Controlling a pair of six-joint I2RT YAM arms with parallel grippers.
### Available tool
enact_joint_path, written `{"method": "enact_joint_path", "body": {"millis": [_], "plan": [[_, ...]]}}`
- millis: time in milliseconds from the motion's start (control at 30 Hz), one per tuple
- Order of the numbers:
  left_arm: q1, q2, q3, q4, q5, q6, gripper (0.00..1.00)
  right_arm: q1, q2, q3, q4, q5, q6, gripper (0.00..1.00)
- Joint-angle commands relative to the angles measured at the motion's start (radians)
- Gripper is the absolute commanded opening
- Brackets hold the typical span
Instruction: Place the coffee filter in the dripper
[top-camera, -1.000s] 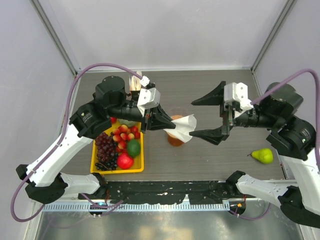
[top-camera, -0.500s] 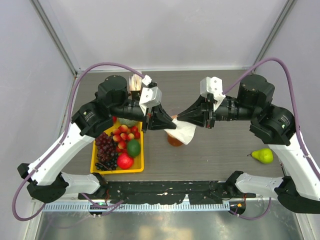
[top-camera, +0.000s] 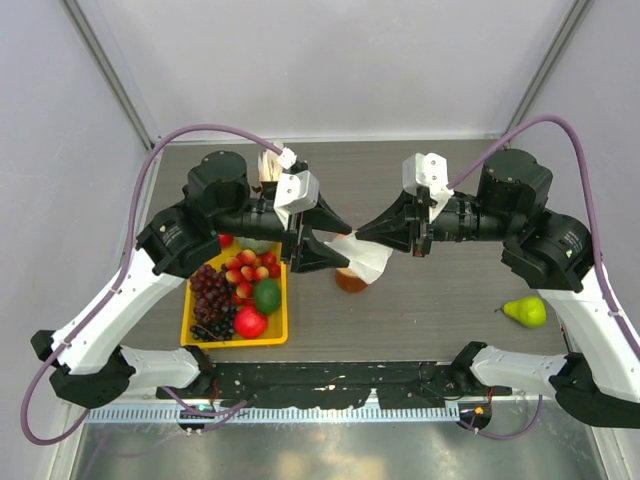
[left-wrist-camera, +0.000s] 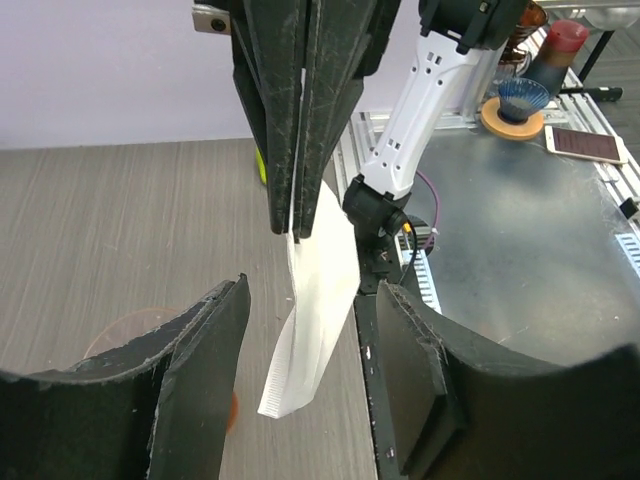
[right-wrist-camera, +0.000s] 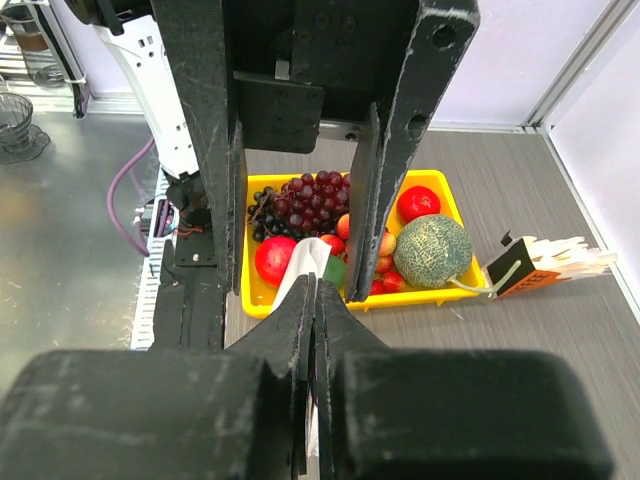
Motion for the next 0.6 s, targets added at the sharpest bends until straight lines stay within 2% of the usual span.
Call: {"method": "enact_joint_path", "body": {"millis": [0,67,100,167,200,267,367,433,567], "plan": [[0.001,0.013,0.075,0.026,-0.030,-0.048,0.60,0.000,0.001,0.034,0.015,-0.009,0.009,0.05],[0.001,0.028,0.093,0.025,-0.030,-0.071,0.54,0.000,0.002,0.035,0.015,-0.009,0.009,0.05],[0.001,0.036,0.098,0.025,-0.026,-0.071,0.44,0.000,0.007,0.040,0.016,-0.012,0.009,0.05],[0.002,0.045,0.103,0.023,-0.018,-0.108,0.19,0.000,0.013,0.052,0.021,-0.006,0.022,0.05],[0.002,0.046,0.101,0.028,-0.015,-0.111,0.03,0.000,0.019,0.061,0.030,0.001,0.037,0.05],[0.017,0.033,0.071,0.067,0.011,-0.138,0.00,-0.008,0.034,0.109,0.041,0.024,0.071,0.07],[0.089,-0.019,-0.035,0.315,0.080,-0.325,0.00,-0.054,0.054,0.181,0.039,0.020,0.126,0.69],[0.140,-0.027,-0.065,0.437,0.103,-0.431,0.00,-0.109,0.054,0.213,0.044,-0.001,0.160,0.88],[0.212,-0.001,-0.032,0.636,0.152,-0.637,0.00,-0.161,0.011,0.178,0.067,-0.041,0.203,0.94]]}}
